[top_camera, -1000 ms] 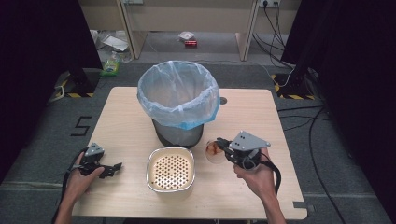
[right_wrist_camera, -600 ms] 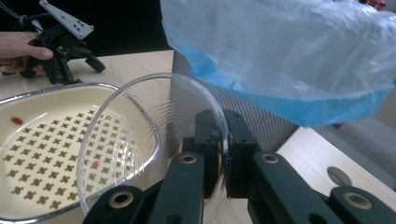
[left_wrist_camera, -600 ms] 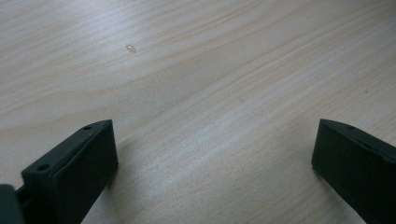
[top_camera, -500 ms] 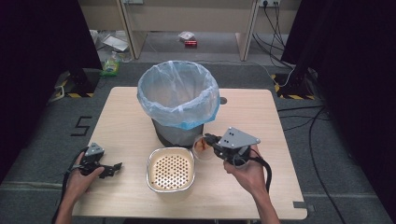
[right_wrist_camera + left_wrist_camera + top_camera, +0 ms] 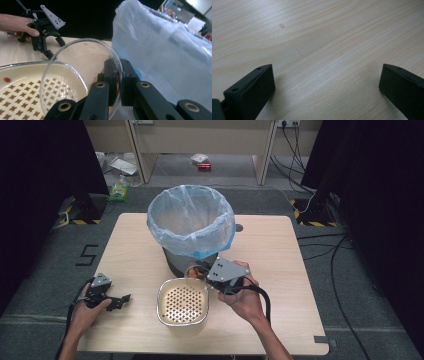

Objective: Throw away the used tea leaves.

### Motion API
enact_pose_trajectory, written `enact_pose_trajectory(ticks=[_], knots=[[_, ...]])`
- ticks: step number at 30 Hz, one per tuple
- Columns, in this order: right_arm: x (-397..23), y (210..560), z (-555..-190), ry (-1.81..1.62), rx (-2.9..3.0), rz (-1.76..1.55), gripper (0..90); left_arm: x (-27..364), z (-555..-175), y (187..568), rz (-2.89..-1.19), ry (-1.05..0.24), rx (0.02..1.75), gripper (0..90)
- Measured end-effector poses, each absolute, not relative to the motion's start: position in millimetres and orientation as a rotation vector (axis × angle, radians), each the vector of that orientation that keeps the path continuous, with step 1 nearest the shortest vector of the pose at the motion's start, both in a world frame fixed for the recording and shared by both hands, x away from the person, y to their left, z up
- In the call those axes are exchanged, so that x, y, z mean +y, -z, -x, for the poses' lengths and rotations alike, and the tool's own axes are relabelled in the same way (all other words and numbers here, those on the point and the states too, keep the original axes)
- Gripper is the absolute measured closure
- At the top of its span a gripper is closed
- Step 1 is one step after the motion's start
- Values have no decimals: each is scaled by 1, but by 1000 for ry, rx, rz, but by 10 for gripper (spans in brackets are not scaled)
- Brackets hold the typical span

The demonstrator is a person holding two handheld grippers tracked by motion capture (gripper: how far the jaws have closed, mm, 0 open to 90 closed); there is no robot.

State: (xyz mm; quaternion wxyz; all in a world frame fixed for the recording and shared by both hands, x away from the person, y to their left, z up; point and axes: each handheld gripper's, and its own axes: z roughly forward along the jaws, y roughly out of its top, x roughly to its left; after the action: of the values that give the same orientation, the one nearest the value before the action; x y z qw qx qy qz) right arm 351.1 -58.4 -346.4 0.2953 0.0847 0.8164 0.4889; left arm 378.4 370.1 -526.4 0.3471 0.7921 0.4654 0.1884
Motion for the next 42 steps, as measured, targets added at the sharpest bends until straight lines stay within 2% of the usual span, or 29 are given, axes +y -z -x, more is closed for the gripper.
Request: enact_pose_trajectory(ticks=[10,17,31,37,42], knots=[[-30,353,-351,-1253,2071,22,860,370,-378,526,-2056,-487,1206,0],[-19,367,-336,-1109,1940,284,858,370,-378,526,-2056,-487,1205,0],[-23,399,-320,-944,1685,471,863,370,-378,526,-2056,-487,1204,0],[-24,390,-307,-971,1553,487,868,370,-378,526,-2057,-488,1204,0],[-22,397,-301,-880,1465,558,870,370,-378,526,-2056,-488,1204,0]])
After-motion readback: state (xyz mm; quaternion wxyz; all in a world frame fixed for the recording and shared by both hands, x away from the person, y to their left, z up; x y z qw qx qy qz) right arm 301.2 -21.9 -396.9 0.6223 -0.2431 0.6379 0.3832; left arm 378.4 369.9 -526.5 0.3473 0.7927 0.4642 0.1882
